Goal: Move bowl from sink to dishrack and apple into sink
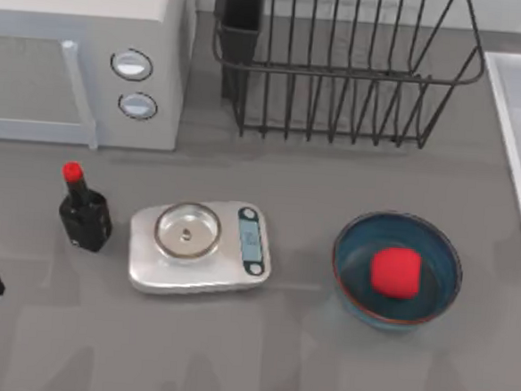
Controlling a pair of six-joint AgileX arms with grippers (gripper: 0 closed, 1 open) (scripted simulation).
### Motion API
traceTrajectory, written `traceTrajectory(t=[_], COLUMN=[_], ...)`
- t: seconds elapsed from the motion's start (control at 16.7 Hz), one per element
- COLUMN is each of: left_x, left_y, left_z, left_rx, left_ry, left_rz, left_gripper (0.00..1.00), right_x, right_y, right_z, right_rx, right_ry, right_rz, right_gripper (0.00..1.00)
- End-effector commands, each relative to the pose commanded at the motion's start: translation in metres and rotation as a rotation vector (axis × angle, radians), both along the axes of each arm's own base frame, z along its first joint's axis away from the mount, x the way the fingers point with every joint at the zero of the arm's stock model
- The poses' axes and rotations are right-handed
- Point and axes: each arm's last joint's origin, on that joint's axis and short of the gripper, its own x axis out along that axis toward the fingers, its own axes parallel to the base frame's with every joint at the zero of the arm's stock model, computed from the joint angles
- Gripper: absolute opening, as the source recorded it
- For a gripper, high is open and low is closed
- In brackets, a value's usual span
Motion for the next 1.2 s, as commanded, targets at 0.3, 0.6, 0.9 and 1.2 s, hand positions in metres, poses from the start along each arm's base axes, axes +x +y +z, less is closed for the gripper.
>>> traceTrajectory(t=[0.3, 0.6, 0.9, 1.2], left_x=[0.0, 0.0, 0.0, 0.0], left_y=[0.0, 0.0, 0.0, 0.0], left_z=[0.0, 0.0, 0.0, 0.0], left_rx=[0.0, 0.0, 0.0, 0.0], left_ry=[0.0, 0.0, 0.0, 0.0], left_rz=[0.0, 0.0, 0.0, 0.0], left_gripper=[1.0, 1.0, 1.0, 1.0], right_x=[0.08, 0.191, 0.281, 0.324], right_y=[-0.021, -0.063, -0.116, -0.158], right_z=[0.052, 0.049, -0.011, -0.083], right_rx=[-0.03, -0.022, 0.022, 0.078], right_ry=[0.291, 0.609, 0.891, 1.085], right_rz=[-0.03, -0.044, -0.038, -0.023], right_gripper=[1.0, 1.0, 1.0, 1.0])
